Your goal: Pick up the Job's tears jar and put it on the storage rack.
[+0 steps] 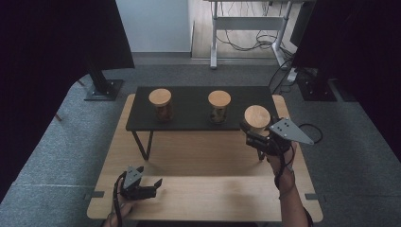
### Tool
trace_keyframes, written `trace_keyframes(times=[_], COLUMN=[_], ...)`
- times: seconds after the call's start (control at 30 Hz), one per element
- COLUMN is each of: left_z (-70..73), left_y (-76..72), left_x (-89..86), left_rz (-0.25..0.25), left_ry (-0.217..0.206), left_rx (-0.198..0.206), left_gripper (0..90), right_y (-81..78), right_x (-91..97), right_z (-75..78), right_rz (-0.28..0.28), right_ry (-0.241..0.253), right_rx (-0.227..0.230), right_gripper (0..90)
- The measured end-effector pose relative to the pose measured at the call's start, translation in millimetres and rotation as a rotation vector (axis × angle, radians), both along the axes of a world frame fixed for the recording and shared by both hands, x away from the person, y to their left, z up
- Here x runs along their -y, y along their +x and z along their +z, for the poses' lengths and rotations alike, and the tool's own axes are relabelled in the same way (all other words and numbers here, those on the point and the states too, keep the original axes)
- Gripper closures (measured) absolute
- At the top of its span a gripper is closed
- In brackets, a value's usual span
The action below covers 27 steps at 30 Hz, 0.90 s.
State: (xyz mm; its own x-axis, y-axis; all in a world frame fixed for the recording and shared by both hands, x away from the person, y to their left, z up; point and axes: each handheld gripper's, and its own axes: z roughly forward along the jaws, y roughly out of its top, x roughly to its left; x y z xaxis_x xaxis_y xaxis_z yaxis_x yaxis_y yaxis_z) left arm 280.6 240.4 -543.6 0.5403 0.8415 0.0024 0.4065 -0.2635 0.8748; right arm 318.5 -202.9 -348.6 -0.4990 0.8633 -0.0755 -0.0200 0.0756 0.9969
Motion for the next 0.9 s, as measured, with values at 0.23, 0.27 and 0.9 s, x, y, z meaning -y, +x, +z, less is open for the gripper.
trace_keyframes(times=[0.23, 0.27, 0.9], left_z=[0.0, 0.0, -0.2], left_y=[0.0, 0.0, 1.0], left_x=[-0.3, -0.3, -1.1], left_rz=[0.001, 0.001, -0.001], left_ry=[-0.003, -0.003, -0.001], left_rx=[0.0, 0.0, -0.002], left_gripper=[6.5, 6.5, 6.5], right_y=[7.2, 9.5, 35.9], right_x=[-0.7, -0.5, -1.4], right_z=[1.8, 2.4, 0.1], right_rz=[-0.007, -0.01, -0.024], right_ry=[-0.001, -0.001, -0.017], right_rx=[-0.006, -0.007, -0.037], right_gripper=[24.7, 24.7, 24.7])
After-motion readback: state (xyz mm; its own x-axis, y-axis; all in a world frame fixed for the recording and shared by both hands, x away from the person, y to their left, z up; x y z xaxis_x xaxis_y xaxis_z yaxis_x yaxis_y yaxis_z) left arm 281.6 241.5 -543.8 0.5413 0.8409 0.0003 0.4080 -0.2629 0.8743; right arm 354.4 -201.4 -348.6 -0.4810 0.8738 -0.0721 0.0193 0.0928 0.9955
